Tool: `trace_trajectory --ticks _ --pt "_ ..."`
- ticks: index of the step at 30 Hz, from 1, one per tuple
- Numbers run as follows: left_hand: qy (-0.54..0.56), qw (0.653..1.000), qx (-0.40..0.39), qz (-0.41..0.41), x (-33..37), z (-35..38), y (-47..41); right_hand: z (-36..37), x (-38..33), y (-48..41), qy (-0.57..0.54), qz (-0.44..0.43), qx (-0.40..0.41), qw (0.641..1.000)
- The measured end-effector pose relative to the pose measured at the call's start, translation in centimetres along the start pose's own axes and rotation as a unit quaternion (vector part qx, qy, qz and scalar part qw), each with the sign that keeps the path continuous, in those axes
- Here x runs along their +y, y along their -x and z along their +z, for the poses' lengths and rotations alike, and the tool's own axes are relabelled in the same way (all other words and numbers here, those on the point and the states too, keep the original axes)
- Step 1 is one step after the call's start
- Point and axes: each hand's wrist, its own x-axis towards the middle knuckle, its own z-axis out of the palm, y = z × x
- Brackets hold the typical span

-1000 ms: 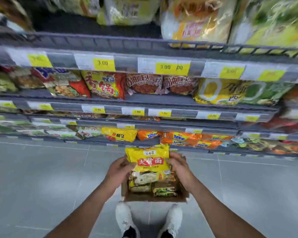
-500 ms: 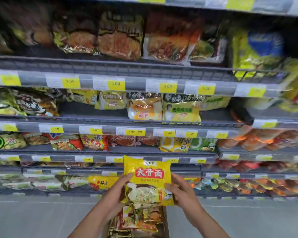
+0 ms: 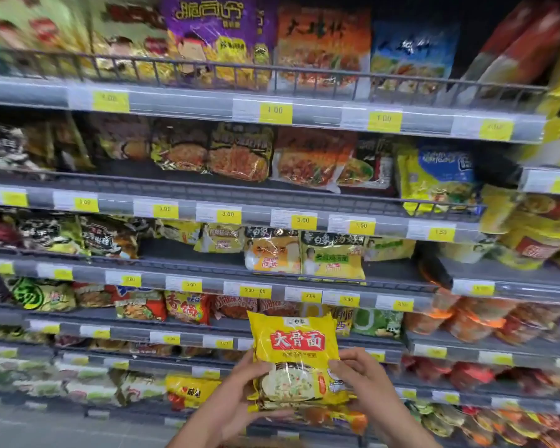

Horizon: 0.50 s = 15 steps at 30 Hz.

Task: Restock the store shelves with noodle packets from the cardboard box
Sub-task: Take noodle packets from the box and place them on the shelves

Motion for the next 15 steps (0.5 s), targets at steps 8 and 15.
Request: trace_trajectory --ticks 8,15 --pt "0.015 0.992 0.076 0.095 4.1 -5.7 3.4 5.9 -5.3 -0.6 0.095 -0.057 -0.062 0.992" --pt "0.029 0.980 0.129 0.145 9.2 -10.3 6.4 14.4 -7.6 -2.1 0.111 -0.037 -0.118 0.986"
